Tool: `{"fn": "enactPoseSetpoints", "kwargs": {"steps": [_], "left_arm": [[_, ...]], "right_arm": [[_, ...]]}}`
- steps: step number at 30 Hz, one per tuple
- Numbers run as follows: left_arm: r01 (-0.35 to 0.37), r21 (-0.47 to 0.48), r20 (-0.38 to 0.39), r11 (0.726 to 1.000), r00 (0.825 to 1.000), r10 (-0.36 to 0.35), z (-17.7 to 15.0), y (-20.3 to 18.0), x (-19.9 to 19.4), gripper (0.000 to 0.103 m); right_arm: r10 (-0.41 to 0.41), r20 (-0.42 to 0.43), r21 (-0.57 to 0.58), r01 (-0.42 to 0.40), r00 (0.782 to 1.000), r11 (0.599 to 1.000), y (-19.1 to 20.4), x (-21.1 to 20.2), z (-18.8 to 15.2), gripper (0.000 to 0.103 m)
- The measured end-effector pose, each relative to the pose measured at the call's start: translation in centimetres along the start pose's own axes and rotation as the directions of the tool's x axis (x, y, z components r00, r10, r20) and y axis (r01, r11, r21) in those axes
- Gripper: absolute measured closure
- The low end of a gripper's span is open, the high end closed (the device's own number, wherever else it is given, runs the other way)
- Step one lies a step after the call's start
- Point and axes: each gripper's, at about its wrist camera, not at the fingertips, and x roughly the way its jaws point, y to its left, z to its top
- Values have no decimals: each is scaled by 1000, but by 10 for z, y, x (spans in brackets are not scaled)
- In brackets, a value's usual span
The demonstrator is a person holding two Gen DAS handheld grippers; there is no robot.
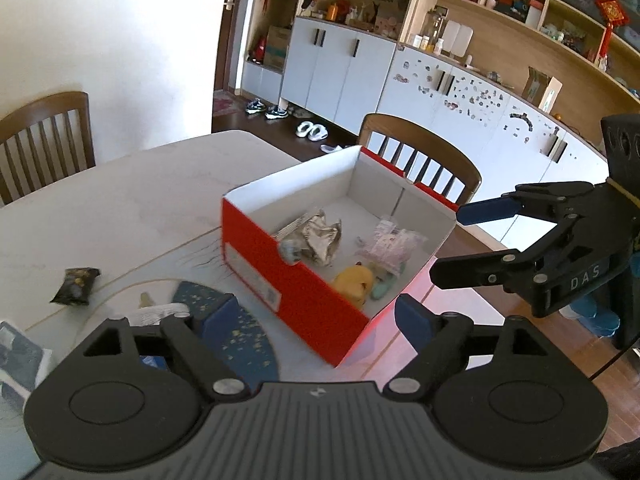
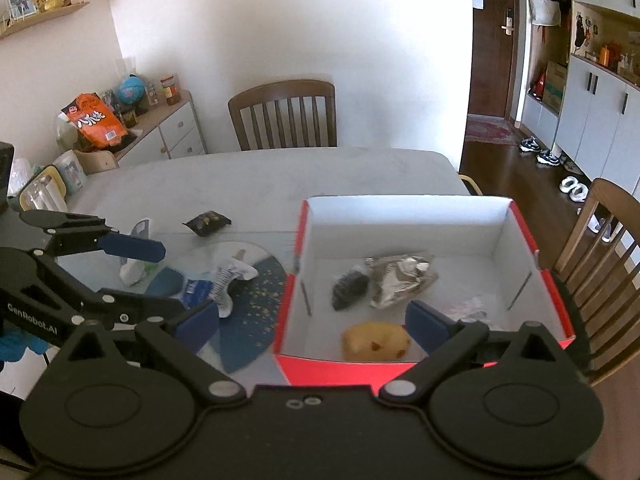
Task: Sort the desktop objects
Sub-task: 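Move both open tools back over the table toward the remaining items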
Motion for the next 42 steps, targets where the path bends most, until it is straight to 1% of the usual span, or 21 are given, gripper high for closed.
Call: {"fn": "enactPoseSetpoints", "kwargs": {"steps": [1, 3, 4, 5, 6, 11, 14, 17, 18, 23, 32, 37, 42], "left_arm": [[1, -7, 1, 1000, 1000, -1, -2, 4, -4, 17], [-2, -19, 2, 1000, 1000, 2, -6, 13, -9, 12], [-5, -18, 4, 1000, 1000, 5, -8, 16, -12, 8], [-10, -14, 7, 1000, 1000, 10, -11, 20, -15, 1], [-18, -10, 13, 1000, 1000, 18, -13, 23, -18, 0], [-49, -4, 41, 999, 998, 49, -26, 42, -35, 0], [-65, -19, 38, 998, 997, 65, -34, 58, -44, 0], [-104, -31, 40, 994, 994, 105, -41, 73, -51, 0], [-96, -12, 42, 995, 994, 96, -42, 77, -53, 0], [-146, -6, 63, 989, 987, 146, -50, 100, -62, 0], [-197, -3, 71, 980, 978, 197, -58, 141, -67, 0], [-229, 10, 68, 973, 971, 228, -62, 166, -65, 0], [-241, 21, 55, 970, 969, 240, -68, 192, -57, 0]], "right_arm": [[-2, 1, 0, 2, 1000, 1000, 5, 1, 0, 2], [0, 5, 4, 0, 1000, 1000, 14, 3, 0, 2], [2, 6, 7, -2, 1000, 1000, 18, 4, -1, 2], [5, 8, 10, -5, 1000, 1000, 23, 6, -1, 2], [7, 9, 11, -7, 1000, 1000, 27, 6, -1, 2], [22, 10, 10, -22, 1000, 1000, 51, 14, 0, 2], [27, 11, 1, -27, 1000, 1000, 64, 20, 1, 2], [31, 2, -23, -31, 1000, 999, 80, 29, 0, 2], [28, 1, -29, -28, 1000, 999, 85, 32, 0, 2], [28, -1, -49, -28, 1000, 998, 107, 44, -1, 2], [12, -19, -54, -13, 1000, 998, 133, 63, -4, 2], [5, -30, -47, -7, 1000, 999, 146, 77, -6, 2], [-7, -50, -39, 5, 999, 999, 158, 92, -10, 3]]}}
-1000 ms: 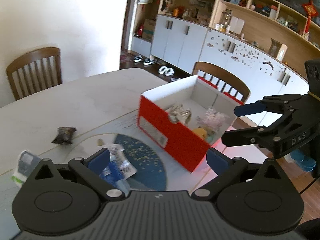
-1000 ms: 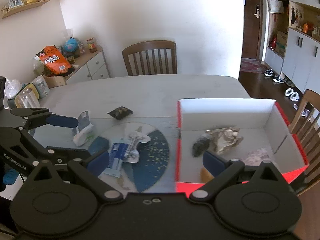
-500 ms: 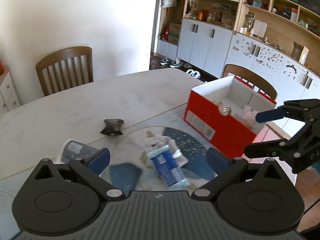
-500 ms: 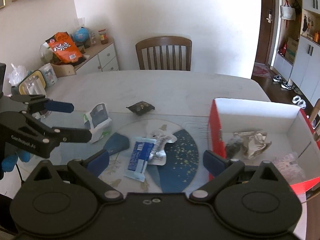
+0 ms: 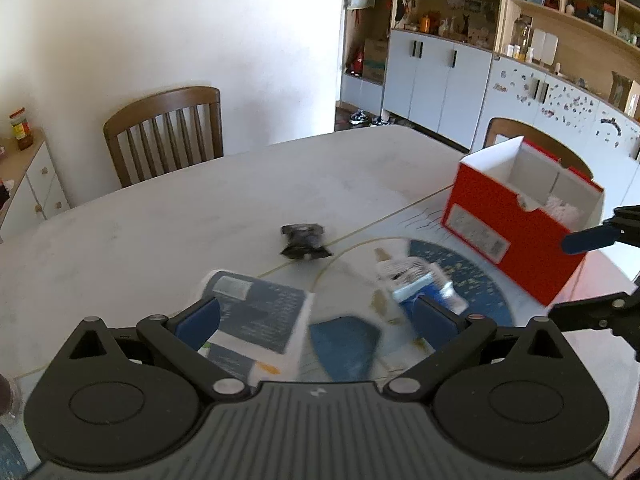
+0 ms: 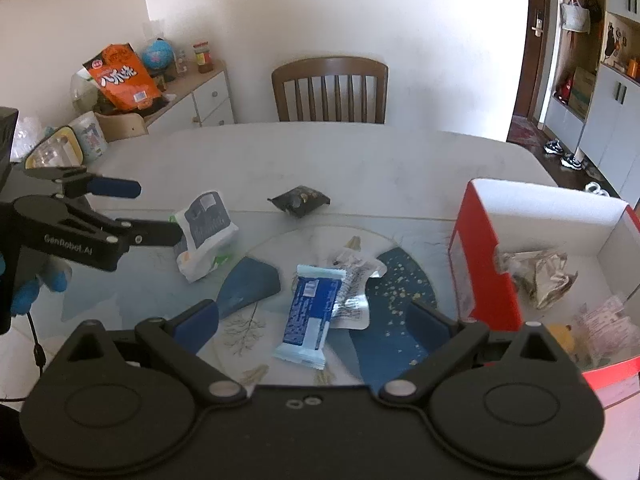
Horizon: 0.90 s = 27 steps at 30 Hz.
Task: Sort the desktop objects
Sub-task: 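Move both open tools back over the table toward the remaining items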
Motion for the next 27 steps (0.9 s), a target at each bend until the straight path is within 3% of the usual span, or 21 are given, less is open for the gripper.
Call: {"fn": "enactPoseSetpoints", "kwargs": {"steps": [8, 14, 20, 27], "left_arm": [[-9, 28, -11, 1000, 1000, 10, -7, 28, 23, 0], [29, 29, -23, 999, 999, -28, -5, 51, 39, 0], [98, 113, -31, 989, 995, -95, -6, 54, 53, 0], [124, 167, -12, 978, 992, -124, -11, 51, 55, 0]], "right_arm": [[-12, -25, -1, 12, 1000, 1000, 17, 23, 2, 3], [-23, -45, 0, 23, 999, 1000, 22, 36, 4, 3], [-30, -68, -6, 30, 997, 1000, 26, 51, 5, 3], [-57, -93, 11, 58, 994, 998, 24, 73, 4, 7]]}}
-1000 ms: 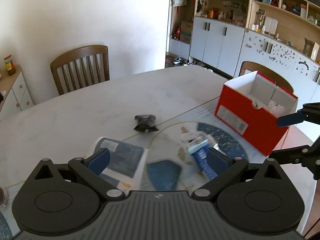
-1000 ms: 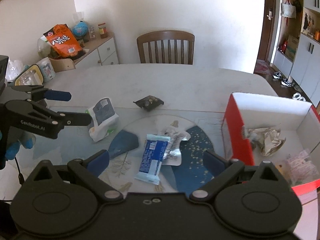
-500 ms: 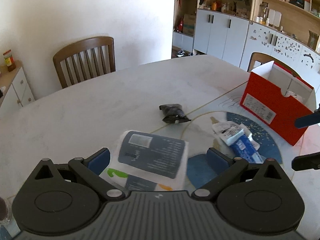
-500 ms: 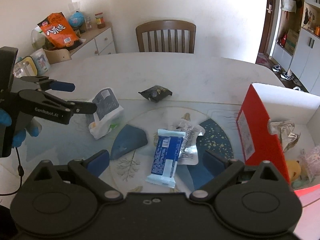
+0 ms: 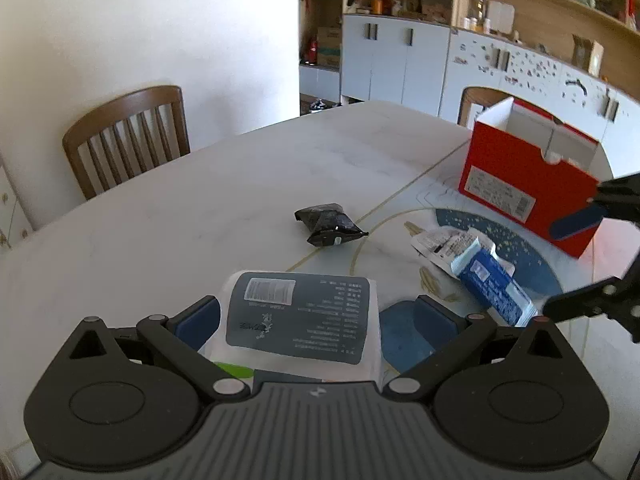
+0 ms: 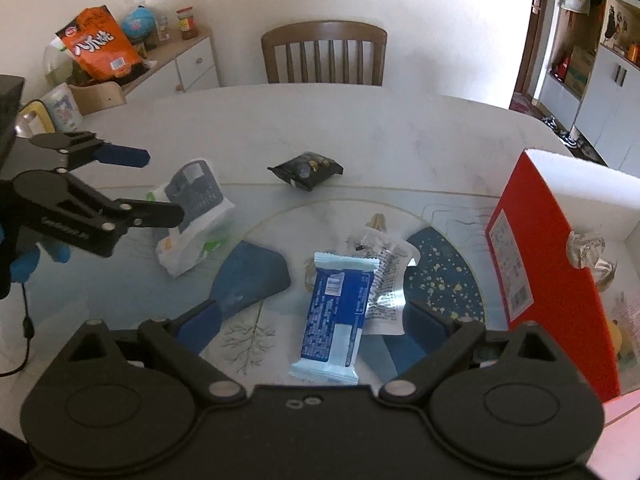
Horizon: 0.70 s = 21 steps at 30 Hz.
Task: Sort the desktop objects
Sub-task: 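Move both open tools back over the table toward the remaining items, then grasp the white grey-labelled package with the left tool while the right tool grasps the blue bar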
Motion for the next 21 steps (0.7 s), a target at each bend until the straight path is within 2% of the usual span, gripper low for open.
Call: {"fn": "enactPoseSetpoints", "kwargs": {"steps": [4, 7, 11, 17, 21], "left_arm": [[-26, 67, 14, 997, 1000, 25, -4, -11, 2, 0], [-35, 70, 7, 997, 999, 34, -8, -18, 9, 0], [-97, 110, 15, 989, 995, 96, -18, -31, 21, 0], [-137, 124, 26, 983, 990, 135, -29, -40, 31, 0], [-140, 121, 5, 983, 990, 141, -34, -43, 36, 0]], "right_arm": [[-6, -23, 3, 6, 1000, 1000, 1, 12, -2, 9], [-11, -37, -1, 11, 999, 1000, 2, 20, -3, 11], [-20, -51, -13, 20, 999, 1000, 3, 31, -3, 13], [-42, -70, -14, 41, 997, 999, 2, 42, -6, 19], [-54, -66, -18, 53, 996, 998, 2, 45, -7, 22]]}}
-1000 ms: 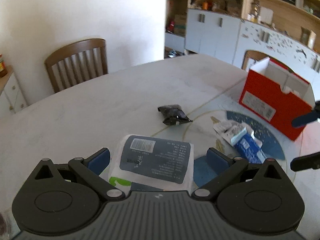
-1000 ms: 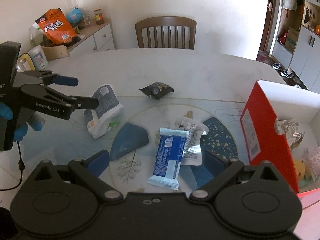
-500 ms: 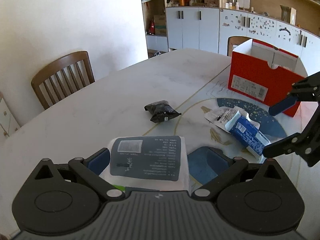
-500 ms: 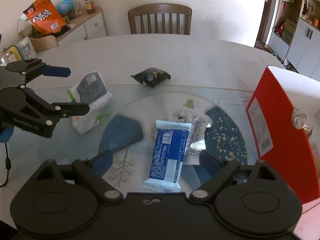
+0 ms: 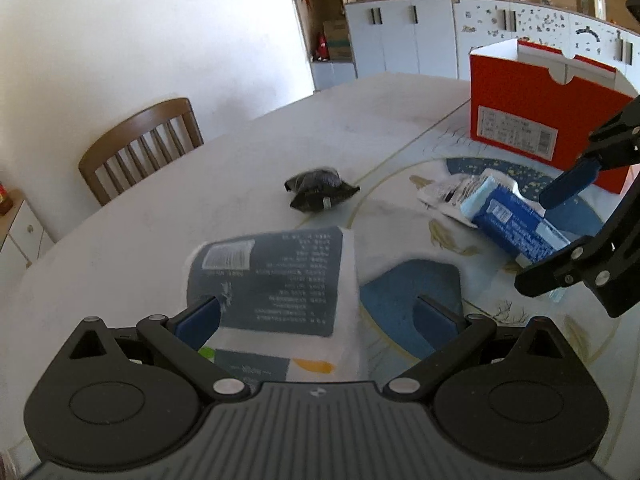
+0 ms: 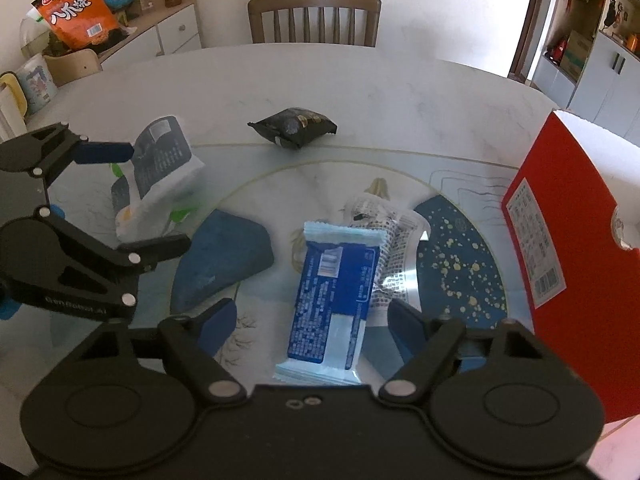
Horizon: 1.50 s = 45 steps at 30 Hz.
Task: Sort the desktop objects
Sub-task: 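Grasp the white grey-labelled package with the left tool while the right tool grasps the blue bar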
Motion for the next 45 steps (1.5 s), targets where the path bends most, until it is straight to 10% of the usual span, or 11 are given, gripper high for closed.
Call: {"fn": "enactPoseSetpoints", "kwargs": {"steps": [7, 14, 31, 45], "left_arm": [[-17, 33, -12, 999, 1000, 17, -8, -12, 3, 1], [-60, 40, -8, 997, 998, 61, -11, -19, -3, 38], [-102, 9, -28, 995, 994, 102, -6, -14, -10, 80], [-113, -32, -5, 993, 994, 112, 3, -8, -25, 90]], "right_arm": [[-21, -6, -1, 21, 1000, 1000, -1, 6, 0, 32], [-31, -6, 0, 31, 1000, 1000, -3, 7, 1, 41], [-30, -12, 15, 30, 999, 999, -6, 5, -2, 62], [-12, 16, 58, 11, 1000, 998, -13, -13, -6, 67]]}}
